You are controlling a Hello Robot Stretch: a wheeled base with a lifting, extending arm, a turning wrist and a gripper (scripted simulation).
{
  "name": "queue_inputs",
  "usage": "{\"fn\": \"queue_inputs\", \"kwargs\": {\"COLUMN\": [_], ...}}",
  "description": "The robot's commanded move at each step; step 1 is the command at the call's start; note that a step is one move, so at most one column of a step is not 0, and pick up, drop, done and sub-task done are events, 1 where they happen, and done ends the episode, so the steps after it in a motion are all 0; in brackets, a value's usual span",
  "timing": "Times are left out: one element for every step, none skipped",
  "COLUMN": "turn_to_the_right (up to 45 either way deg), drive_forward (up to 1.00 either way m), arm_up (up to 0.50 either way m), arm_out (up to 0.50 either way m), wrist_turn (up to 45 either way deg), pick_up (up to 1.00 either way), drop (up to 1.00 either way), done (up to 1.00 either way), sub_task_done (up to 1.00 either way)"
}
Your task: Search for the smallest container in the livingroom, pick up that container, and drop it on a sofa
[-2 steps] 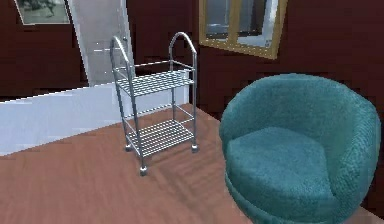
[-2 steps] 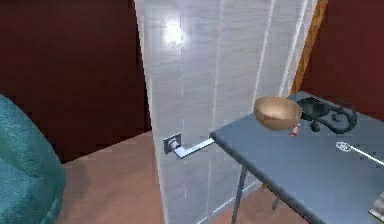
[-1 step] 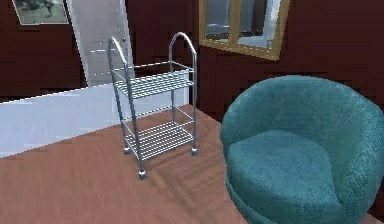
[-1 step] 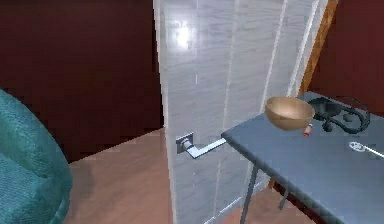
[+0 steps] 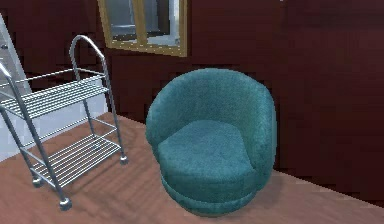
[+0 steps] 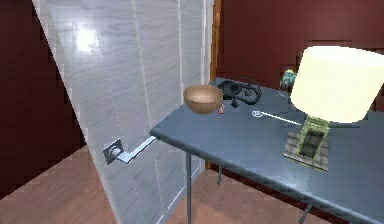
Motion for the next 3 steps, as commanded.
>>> {"fn": "queue_inputs", "kwargs": {"turn_to_the_right": [0.0, 0.0, 0.0], "drive_forward": [0.0, 0.0, 0.0], "arm_up": [0.5, 0.38, 0.0], "arm_out": [0.0, 0.0, 0.46], "wrist_turn": [0.0, 0.0, 0.0], "pick_up": [0.0, 0.0, 0.0], "drop": [0.0, 0.0, 0.0], "done": [0.0, 0.0, 0.0], "sub_task_done": [0.0, 0.0, 0.0]}}
